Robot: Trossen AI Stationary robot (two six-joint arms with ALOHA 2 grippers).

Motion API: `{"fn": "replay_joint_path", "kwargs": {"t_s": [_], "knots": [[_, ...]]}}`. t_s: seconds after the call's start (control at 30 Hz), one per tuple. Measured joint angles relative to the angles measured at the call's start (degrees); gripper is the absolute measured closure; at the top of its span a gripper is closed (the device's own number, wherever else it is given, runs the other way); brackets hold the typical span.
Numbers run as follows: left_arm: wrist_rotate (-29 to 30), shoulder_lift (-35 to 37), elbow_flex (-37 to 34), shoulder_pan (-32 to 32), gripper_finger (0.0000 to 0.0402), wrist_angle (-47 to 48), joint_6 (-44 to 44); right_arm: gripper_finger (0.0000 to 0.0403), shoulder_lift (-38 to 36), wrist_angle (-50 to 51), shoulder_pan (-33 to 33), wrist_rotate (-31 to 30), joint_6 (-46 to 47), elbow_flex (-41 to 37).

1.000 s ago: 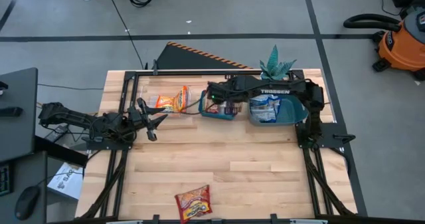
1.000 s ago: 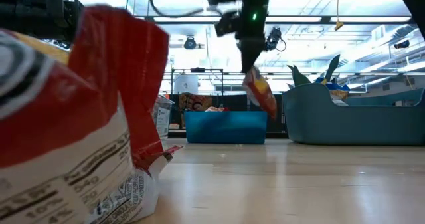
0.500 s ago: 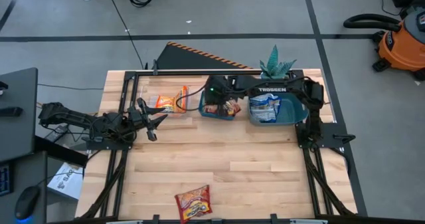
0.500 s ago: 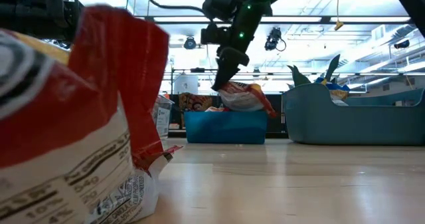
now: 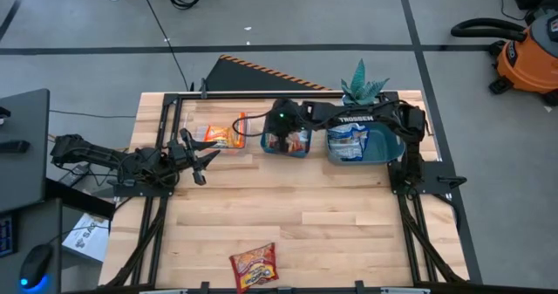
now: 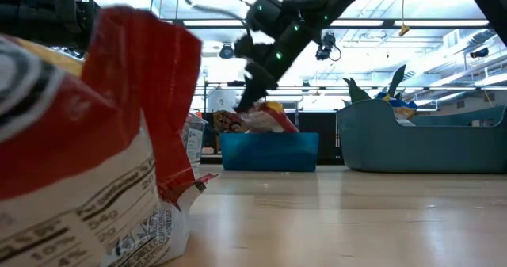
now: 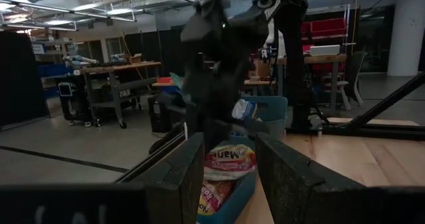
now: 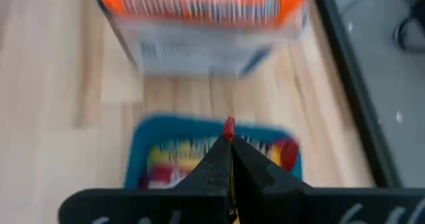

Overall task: Sort Maruchan noodles
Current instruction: Put the red noodle pack into the blue bin

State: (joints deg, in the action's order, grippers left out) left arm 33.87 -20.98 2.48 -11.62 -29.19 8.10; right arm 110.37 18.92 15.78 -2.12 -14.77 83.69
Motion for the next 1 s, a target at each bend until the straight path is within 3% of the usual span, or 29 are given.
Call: {"fn": "replay_joint_path", "kwargs": {"t_s": [0.23,0.53,0.67,0.87,1.0], "knots": [[0.0,0.0,0.0,0.0,0.026,0.4,0.0,0.0395,0.0,8.9,2.2,-7.7,3.8,-3.9],[0.0,0.0,0.0,0.0,0.026,0.3,0.0,0.0381,0.0,10.1,2.9,-8.6,8.8,-4.6],[0.0,0.0,0.0,0.0,0.026,0.3,0.1,0.0367,0.1,11.7,2.9,-8.6,9.1,-1.2],[0.0,0.0,0.0,0.0,0.026,0.3,0.1,0.0315,0.1,16.1,2.3,-5.6,8.0,6.1],[0.0,0.0,0.0,0.0,0.026,1.2,0.1,0.0275,0.0,21.6,0.8,1.6,11.6,8.3]]}}
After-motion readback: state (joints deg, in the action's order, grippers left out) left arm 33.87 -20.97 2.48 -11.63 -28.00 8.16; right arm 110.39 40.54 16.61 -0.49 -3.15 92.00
